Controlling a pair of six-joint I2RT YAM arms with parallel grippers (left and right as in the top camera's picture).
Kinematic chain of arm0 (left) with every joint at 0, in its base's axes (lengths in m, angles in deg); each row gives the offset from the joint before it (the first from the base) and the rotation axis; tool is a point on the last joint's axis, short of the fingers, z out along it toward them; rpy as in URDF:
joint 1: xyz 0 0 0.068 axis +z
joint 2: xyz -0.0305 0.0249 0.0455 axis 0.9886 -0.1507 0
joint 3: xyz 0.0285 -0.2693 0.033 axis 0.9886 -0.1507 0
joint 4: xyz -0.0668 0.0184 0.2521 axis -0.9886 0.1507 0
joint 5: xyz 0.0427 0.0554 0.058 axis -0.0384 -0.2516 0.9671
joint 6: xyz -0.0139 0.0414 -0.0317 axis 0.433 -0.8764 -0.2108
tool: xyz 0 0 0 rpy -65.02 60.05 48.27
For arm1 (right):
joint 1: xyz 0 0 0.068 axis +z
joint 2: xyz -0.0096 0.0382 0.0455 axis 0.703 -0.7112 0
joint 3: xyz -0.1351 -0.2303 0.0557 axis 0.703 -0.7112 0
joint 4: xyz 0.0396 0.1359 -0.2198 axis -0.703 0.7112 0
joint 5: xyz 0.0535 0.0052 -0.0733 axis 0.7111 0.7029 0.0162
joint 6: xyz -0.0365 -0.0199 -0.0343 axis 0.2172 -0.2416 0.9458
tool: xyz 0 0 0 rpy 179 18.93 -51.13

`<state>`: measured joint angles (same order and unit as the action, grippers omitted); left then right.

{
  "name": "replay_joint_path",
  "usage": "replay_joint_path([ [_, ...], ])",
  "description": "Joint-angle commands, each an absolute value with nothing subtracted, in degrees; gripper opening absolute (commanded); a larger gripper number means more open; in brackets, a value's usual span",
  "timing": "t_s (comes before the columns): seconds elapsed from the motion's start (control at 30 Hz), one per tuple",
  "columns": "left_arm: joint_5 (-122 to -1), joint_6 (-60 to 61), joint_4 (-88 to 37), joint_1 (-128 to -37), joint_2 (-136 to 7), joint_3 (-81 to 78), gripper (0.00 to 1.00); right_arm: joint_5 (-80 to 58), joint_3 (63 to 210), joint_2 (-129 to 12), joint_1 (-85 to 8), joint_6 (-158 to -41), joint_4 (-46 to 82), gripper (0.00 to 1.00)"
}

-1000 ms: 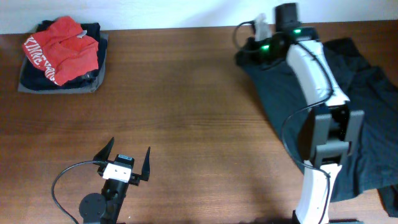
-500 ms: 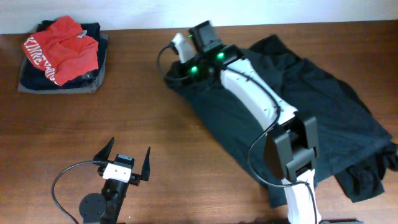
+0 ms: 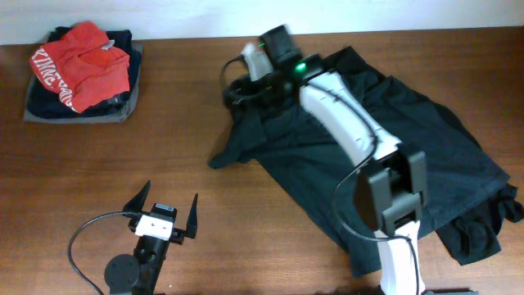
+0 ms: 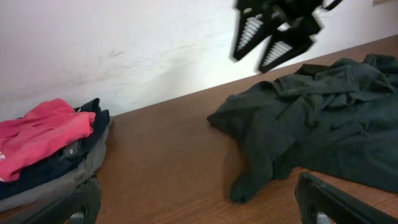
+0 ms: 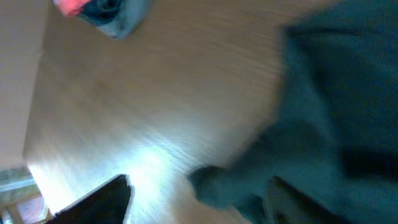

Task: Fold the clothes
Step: 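Drag the grasped shirt leftward across the table with the right gripper, then release the shirt and pull the right gripper back to the right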

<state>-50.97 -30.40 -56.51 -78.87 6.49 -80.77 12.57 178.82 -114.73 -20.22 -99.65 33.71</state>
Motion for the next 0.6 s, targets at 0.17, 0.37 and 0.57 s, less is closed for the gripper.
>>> replay_joint_path([
  [0.17, -50.78, -31.31, -56.38, -78.54, 6.82, -81.03, 0.99, 6.73, 183.3, -107.15, -40.73, -97.97, 44.36, 0.99],
  [0.37, -50.78, -31.31, -56.38, -78.54, 6.82, -81.06, 0.99, 3.04, 183.03, -107.45, -54.89, -92.26, 55.57, 0.99],
  [0.57, -50.78, -31.31, -56.38, -78.54, 6.82, -81.06, 0.99, -0.15, 182.75, -107.45, -66.39, -96.2, 67.09, 1.0],
])
